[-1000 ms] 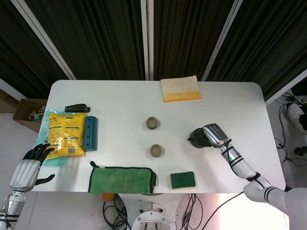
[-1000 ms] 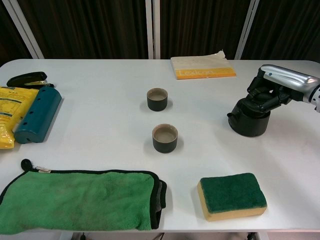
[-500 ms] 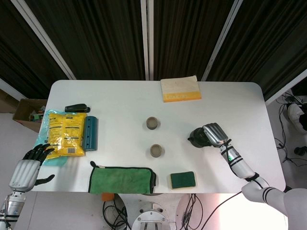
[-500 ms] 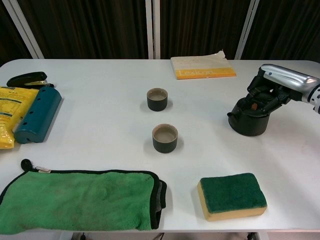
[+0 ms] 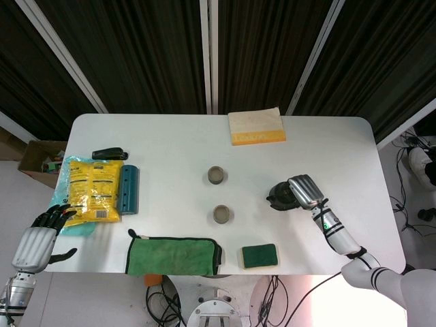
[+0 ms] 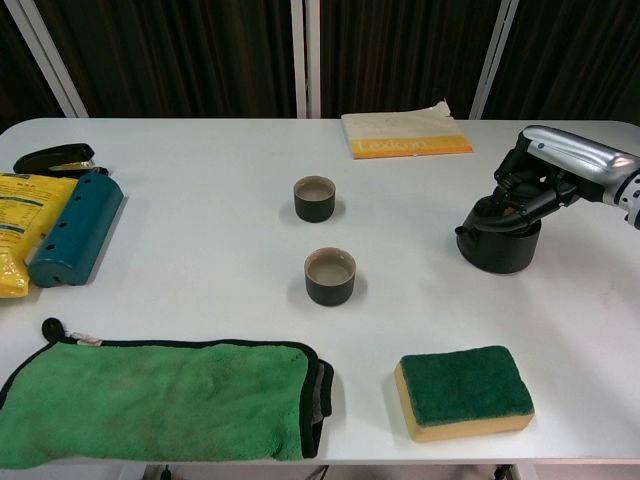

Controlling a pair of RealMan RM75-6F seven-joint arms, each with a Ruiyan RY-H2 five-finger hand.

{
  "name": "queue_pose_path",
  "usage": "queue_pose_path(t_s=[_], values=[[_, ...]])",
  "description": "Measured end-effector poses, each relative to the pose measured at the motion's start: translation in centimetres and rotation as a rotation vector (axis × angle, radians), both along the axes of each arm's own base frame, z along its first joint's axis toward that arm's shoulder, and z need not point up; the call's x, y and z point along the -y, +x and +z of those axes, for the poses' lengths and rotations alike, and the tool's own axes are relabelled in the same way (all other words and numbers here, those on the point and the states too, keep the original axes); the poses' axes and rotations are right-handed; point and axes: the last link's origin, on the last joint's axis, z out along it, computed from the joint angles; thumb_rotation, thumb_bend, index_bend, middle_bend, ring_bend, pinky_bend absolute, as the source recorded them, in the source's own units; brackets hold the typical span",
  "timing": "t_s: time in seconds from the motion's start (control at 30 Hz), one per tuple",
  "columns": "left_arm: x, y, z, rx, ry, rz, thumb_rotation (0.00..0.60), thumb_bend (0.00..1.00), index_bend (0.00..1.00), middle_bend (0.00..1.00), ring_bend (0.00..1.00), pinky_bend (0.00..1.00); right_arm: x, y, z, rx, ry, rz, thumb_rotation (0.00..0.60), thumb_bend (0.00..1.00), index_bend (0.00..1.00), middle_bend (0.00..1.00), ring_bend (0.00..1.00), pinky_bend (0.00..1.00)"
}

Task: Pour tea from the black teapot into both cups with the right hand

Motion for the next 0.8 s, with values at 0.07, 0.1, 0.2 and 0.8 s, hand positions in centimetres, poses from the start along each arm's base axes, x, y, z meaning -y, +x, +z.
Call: queue_pose_path(t_s=[0.07,0.1,0.2,0.8], values=[[-0.01,0.03,-0.04,0.001,-0.001,-0.001,0.600,0.07,0.21,0.11,0.09,0.22,0.03,-0.09,0.07,-0.005,-0.011,0.000,0.351,0.01,1.00,1.00,0.99,0.69],[-0.01,0.04,-0.07,0.002,-0.003,0.000,0.600,0.07,0.20,0.11,0.09,0.22,0.05,-0.13,0.09,-0.009,-0.015,0.001,0.337,0.01,1.00,1.00,0.97,0.67],[0.00,0.03,-0.12,0.002,-0.007,0.000,0.600,0.07,0.20,0.11,0.09,0.22,0.09,-0.21,0.19,-0.026,-0.032,0.005,0.320,0.01,1.00,1.00,0.92,0.61],[0.06,-0.08,-0.06,-0.002,-0.013,0.010,0.600,0.07,0.20,0.11,0.09,0.22,-0.01,-0.05,0.19,-0.149,-0.072,0.079,0.313,0.01,1.00,0.93,0.68,0.36]])
